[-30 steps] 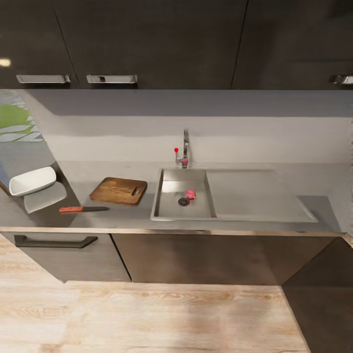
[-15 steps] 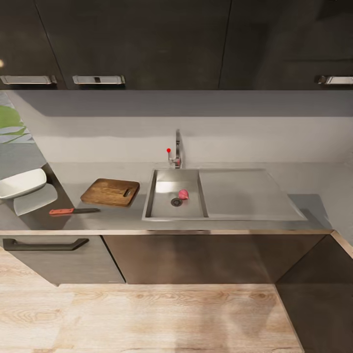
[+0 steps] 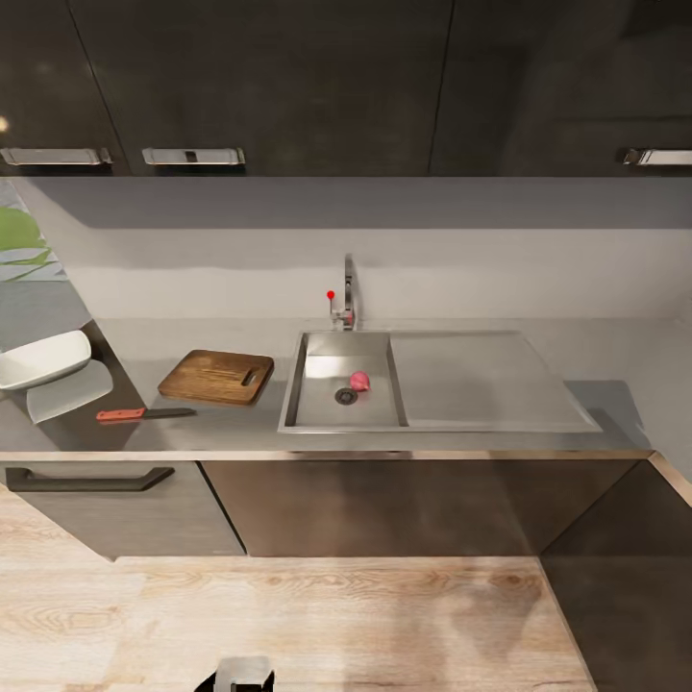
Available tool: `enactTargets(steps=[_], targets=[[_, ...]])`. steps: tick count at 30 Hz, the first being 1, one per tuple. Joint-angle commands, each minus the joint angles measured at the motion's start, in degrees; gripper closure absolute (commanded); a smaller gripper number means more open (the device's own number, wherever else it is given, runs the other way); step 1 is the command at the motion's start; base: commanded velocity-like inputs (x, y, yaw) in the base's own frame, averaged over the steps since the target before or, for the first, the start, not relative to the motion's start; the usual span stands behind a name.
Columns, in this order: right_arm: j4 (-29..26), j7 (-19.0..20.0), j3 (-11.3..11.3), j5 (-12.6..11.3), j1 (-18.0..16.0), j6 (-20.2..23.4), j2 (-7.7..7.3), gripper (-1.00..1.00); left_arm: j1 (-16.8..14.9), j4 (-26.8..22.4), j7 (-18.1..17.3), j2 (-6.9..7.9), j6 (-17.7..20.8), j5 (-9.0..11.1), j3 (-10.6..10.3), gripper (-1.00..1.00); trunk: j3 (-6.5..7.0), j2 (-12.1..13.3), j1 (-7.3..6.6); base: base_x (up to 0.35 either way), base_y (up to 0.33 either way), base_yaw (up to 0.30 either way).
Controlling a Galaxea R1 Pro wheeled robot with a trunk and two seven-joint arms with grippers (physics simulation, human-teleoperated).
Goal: In the kitchen, take the Vidalia onion out of the sink, dice it on the chopping board with the paring knife, put the diced onion into the bowl on the countertop, then place both the paring knife and the chopping board into the sink.
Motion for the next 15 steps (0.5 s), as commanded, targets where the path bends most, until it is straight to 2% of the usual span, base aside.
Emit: enactTargets(steps=[1, 2, 5, 7, 8, 11, 15], targets=[[-0.1, -0.5, 0.5, -0.1, 0.0, 0.0, 0.0, -1.0, 0.0, -2.3, 0.4, 0.03, 1.1, 0.2, -1.9, -1.0, -0.11, -0.1, 0.03, 0.0, 0.0, 0.0], [-0.1, -0.4, 0.5, -0.1, 0.0, 0.0, 0.02, -1.0, 0.0, -4.4, 0.4, 0.01, 1.6, 0.2, -3.2, -1.0, -0.11, -0.1, 0.03, 0.0, 0.0, 0.0], [-0.1, -0.4, 0.5, -0.1, 0.0, 0.0, 0.04, -1.0, 0.0, -9.9, 0.5, -0.01, 3.8, 0.2, -4.9, -1.0, -0.11, -0.1, 0.03, 0.0, 0.0, 0.0], [-0.1, -0.4, 0.5, -0.1, 0.0, 0.1, 0.04, -1.0, -0.1, -13.5, 0.4, -0.01, 6.9, 0.2, -5.3, -1.0, -0.11, -0.1, 0.03, 0.0, 0.0, 0.0], [-0.1, -0.4, 0.5, -0.1, 0.0, 0.1, 0.05, -1.0, -0.2, -17.6, 0.2, -0.01, 11.6, 0.2, -5.6, -1.0, -0.11, -0.1, 0.03, 0.0, 0.0, 0.0], [-0.1, -0.5, 0.5, -0.1, 0.0, 0.1, 0.05, -1.0, -1.0, -20.6, 0.0, -0.05, 15.2, 0.2, -5.7, -1.0, -0.11, -0.1, 0.03, 0.0, 0.0, 0.0], [-0.1, -0.5, 0.5, -0.1, 0.0, 0.1, -0.02, -1.0, -5.8, -23.4, 0.3, -0.75, 17.8, 0.2, -5.8, -1.0, -0.11, -0.1, 0.03, 0.0, 0.0, 0.0]])
